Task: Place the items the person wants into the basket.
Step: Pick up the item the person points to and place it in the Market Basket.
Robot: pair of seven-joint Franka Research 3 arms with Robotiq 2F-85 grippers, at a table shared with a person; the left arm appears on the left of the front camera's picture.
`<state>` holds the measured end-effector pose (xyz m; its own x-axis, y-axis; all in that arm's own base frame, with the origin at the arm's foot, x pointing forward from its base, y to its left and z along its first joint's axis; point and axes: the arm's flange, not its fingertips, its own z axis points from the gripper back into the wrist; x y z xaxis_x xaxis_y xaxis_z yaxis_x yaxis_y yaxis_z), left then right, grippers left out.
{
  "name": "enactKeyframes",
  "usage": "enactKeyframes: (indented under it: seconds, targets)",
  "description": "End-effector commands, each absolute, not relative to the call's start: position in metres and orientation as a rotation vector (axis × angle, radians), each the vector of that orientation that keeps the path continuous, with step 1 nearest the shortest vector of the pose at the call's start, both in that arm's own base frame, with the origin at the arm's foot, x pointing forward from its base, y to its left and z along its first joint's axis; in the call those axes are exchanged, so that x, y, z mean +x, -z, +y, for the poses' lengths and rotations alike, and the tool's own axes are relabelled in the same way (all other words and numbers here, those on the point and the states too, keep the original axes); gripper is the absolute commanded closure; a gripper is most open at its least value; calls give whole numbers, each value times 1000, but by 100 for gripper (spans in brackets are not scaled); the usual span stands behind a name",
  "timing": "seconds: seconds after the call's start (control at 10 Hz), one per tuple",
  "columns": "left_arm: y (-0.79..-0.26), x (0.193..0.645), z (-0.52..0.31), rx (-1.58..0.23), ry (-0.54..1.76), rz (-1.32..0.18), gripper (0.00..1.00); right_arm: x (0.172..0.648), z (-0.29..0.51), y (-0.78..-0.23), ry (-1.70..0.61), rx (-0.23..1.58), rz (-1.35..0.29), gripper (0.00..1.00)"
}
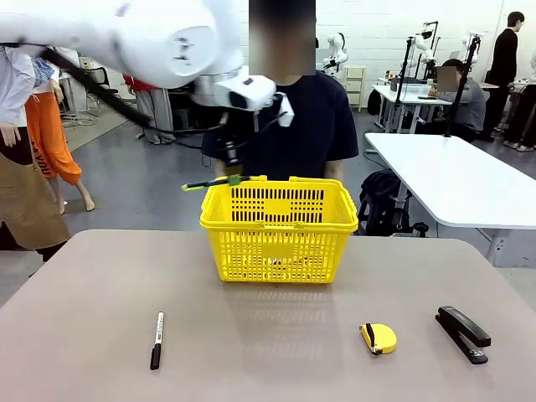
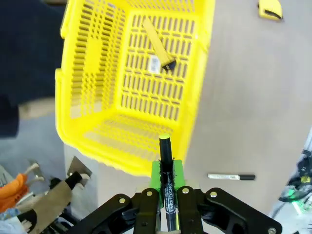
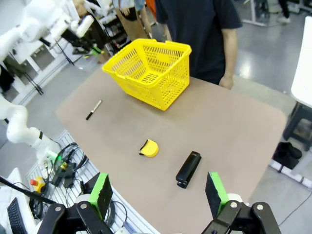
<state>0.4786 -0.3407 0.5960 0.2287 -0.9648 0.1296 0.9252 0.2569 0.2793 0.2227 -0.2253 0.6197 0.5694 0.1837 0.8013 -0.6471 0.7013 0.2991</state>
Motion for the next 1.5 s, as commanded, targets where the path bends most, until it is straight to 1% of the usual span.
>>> enactKeyframes:
  seconds: [0.0,0.1,0.4,0.8,0.9,1.1,1.4]
  targets:
    - [-612,519,-375,179,1350,-257,100,225,-225,-621,-537,653,-861,0]
    - [-609,533,-388,161,1381,-238,100,225,-225,-621,-537,653,-861,0]
    - [-592,527,-384,140,1353,-268,100,225,-225,-621,-537,653,-861,0]
    - [-592,527,-384,140,1353,-268,100,225,-225,-621,-537,653,-861,0]
    - [-590,531,-388,130,1355,-265,89,225,-225,-621,-537,653,-861,0]
    - [-563,542,-379,122,1381,-331,89,225,-225,-621,-537,653,-861,0]
    - [-537,569,-393,129,1460,-339,89,225,-225,-621,-537,653,-861,0]
